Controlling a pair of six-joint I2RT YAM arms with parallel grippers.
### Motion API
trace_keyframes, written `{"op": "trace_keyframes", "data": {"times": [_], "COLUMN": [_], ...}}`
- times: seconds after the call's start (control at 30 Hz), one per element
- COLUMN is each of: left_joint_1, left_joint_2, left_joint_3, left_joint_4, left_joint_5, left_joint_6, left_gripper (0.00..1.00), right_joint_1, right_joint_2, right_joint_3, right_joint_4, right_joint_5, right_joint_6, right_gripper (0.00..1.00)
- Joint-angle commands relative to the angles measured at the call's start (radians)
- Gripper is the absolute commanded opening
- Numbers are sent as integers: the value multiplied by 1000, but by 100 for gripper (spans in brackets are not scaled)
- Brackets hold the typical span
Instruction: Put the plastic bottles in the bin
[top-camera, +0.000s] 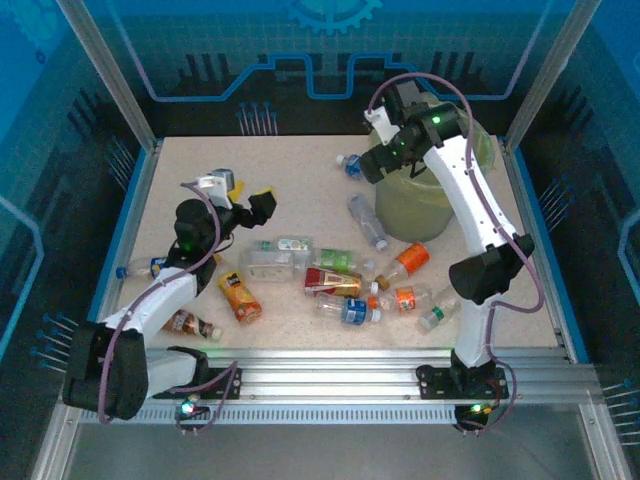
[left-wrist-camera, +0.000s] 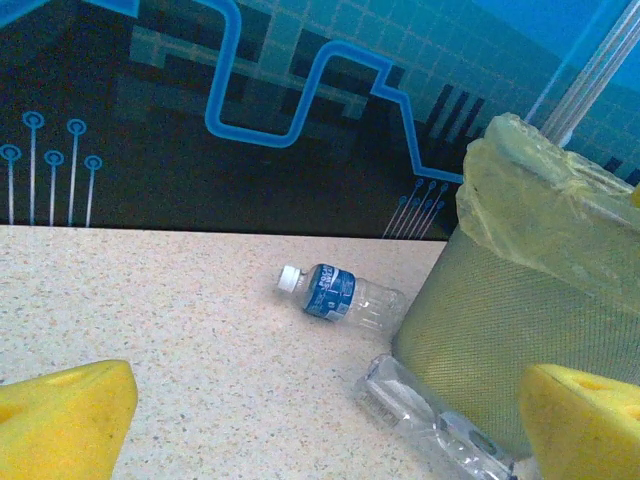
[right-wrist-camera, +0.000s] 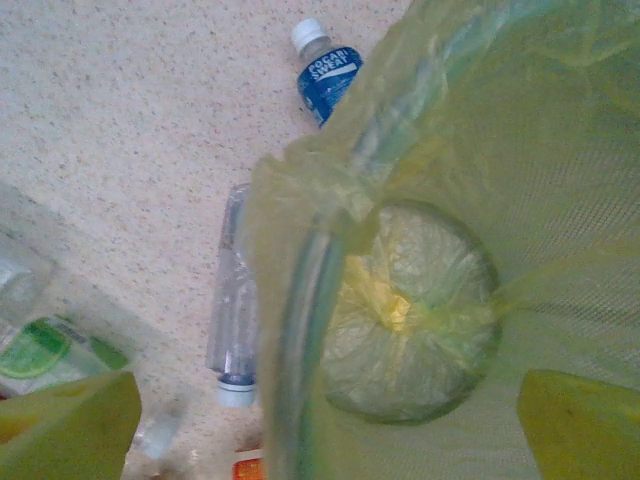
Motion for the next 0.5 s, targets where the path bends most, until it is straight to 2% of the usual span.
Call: {"op": "trace_keyframes", "data": {"times": [0.0, 0.13, 0.47], "left_joint_1": [-5, -5, -5], "left_joint_2": [-52, -85, -112], "left_joint_3": [-15, -21, -55], "left_joint_4": [-23, -53, -12], "left_joint_5": [-31, -60, -101], "left_joint_6": [35, 31, -9], "left_gripper": [99, 99, 99], "right_joint_1": [33, 50, 42], "right_joint_2": [-96, -213, -720], "right_joint_3": [45, -53, -647], "right_joint_4": [-50, -32, 40], "right_joint_5": [24, 56, 202], "right_joint_6": [52, 140, 512], "right_gripper": [100, 100, 100]}}
